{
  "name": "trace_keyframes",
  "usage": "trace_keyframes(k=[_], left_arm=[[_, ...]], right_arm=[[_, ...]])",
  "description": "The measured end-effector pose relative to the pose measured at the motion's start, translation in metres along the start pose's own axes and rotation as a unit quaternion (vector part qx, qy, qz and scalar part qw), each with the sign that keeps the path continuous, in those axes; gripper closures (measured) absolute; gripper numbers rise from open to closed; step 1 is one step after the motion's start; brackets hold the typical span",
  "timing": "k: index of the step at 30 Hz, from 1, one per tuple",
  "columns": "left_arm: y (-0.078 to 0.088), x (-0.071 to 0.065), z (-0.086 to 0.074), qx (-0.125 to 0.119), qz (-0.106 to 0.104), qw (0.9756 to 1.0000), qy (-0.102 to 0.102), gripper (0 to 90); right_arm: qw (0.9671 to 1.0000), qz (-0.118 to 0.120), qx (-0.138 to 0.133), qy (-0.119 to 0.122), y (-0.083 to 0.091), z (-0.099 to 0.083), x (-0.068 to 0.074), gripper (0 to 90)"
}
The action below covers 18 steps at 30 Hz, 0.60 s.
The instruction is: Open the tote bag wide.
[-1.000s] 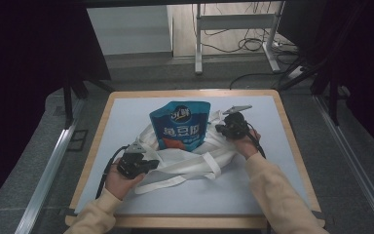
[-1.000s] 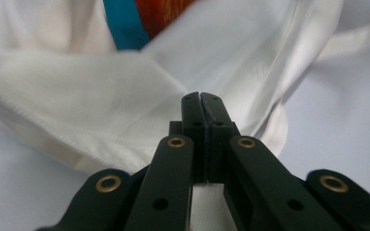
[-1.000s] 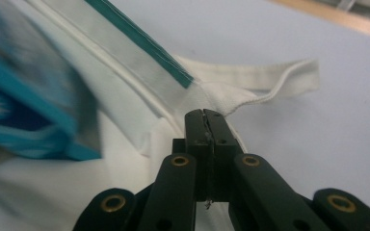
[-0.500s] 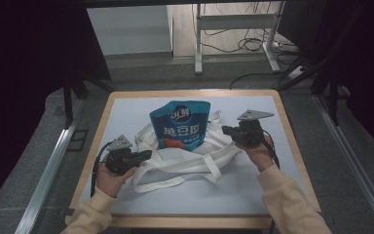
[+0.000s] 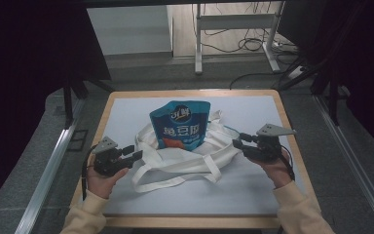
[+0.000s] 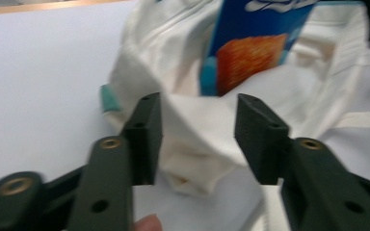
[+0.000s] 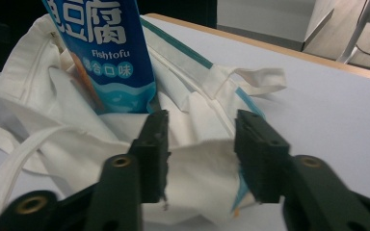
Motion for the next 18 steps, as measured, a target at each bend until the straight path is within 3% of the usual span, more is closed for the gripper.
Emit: trace_keyframes(k=[5,10,13,16,18], left_arm=[[0.001,0.005,-0.009,0.008,0.021,0.9997,-0.003,38.1],[0.000,0.013,-0.021,0.023,0.030,0.9993,-0.003,34.6],[-0.003,0.019,-0.027,0.032,0.035,0.9989,0.000,33.0],[-0.006,0.024,-0.030,0.036,0.045,0.9984,0.001,32.1],[-0.012,0.028,-0.034,0.047,0.047,0.9978,0.007,31.9]], right_arm=[[1.0000,0.000,-0.001,0.000,0.010,-0.014,-0.004,45.3],[0.9999,-0.001,-0.001,-0.016,0.017,-0.024,-0.011,41.9],[0.9995,-0.002,0.001,-0.033,0.021,-0.040,-0.015,40.4],[0.9991,-0.003,0.010,-0.041,0.017,-0.051,-0.017,39.5],[0.9981,-0.007,0.036,-0.050,0.010,-0.066,-0.020,39.1]])
Point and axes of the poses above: each handheld gripper's, and its own axes: y roughly backward along the jaws, z roughly out of its top, x roughly to its left, the point moved 1 cm from there along -y, roughly forward along the jaws, and after that the axes turned 8 degrees about z, right-handed, at the moved point
